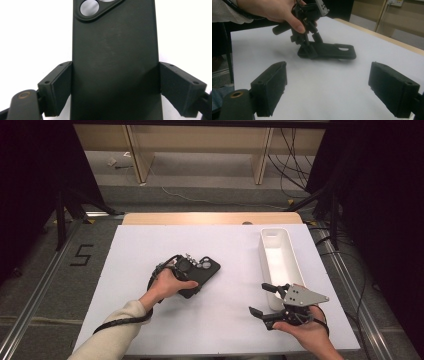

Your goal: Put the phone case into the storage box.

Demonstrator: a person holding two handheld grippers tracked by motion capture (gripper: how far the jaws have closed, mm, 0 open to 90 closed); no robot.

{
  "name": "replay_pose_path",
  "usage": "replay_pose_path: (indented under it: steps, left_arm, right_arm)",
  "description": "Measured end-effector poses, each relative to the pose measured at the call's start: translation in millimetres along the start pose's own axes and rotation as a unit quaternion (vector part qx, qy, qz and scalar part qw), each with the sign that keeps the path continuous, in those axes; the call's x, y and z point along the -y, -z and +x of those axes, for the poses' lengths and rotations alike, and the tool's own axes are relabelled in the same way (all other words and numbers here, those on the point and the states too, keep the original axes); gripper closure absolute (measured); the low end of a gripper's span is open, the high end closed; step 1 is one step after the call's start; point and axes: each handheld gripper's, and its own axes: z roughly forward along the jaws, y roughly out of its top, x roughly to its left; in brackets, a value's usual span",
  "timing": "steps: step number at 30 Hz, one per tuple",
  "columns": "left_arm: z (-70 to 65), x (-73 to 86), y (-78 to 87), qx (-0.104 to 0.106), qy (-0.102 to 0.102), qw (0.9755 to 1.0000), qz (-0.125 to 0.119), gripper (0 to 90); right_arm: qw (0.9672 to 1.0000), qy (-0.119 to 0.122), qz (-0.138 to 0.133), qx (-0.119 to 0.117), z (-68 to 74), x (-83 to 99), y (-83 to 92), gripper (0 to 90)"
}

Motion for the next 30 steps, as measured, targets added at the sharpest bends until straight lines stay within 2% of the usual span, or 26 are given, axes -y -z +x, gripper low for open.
replay_pose_path:
  steps: [7, 8, 14, 17, 21, 30]
  left_arm:
    - [-0.5, 1.1, 7.9, 0.001, -0.001, 0.9997, -0.025, 15.5]
    - [-1.0, 1.8, 9.6, 0.000, 0.001, 0.9994, -0.036, 15.5]
    - [-2.0, 2.1, 16.2, -0.003, 0.002, 0.9983, -0.058, 15.5]
    - [-4.2, 2.9, 19.9, 0.003, 0.002, 0.9971, -0.076, 15.5]
    - [-6.1, 4.1, 23.7, 0.002, -0.001, 0.9961, -0.088, 15.5]
    - [-7.4, 9.5, 33.5, -0.001, 0.009, 0.9928, -0.119, 15.5]
  right_arm:
    - [1.0000, -0.001, -0.001, 0.000, -0.3, 0.3, -0.5, 16.5]
    - [1.0000, -0.001, 0.000, 0.000, -0.3, 0.1, -0.4, 16.4]
    - [1.0000, -0.001, 0.000, 0.001, -0.2, 0.1, -0.6, 16.4]
    - [1.0000, -0.001, 0.000, 0.001, -0.3, 0.0, -0.2, 16.5]
    - [1.0000, -0.001, 0.000, 0.001, -0.2, 0.0, -0.2, 16.4]
    - [1.0000, -0.001, -0.001, 0.001, 0.0, 0.1, -0.6, 16.5]
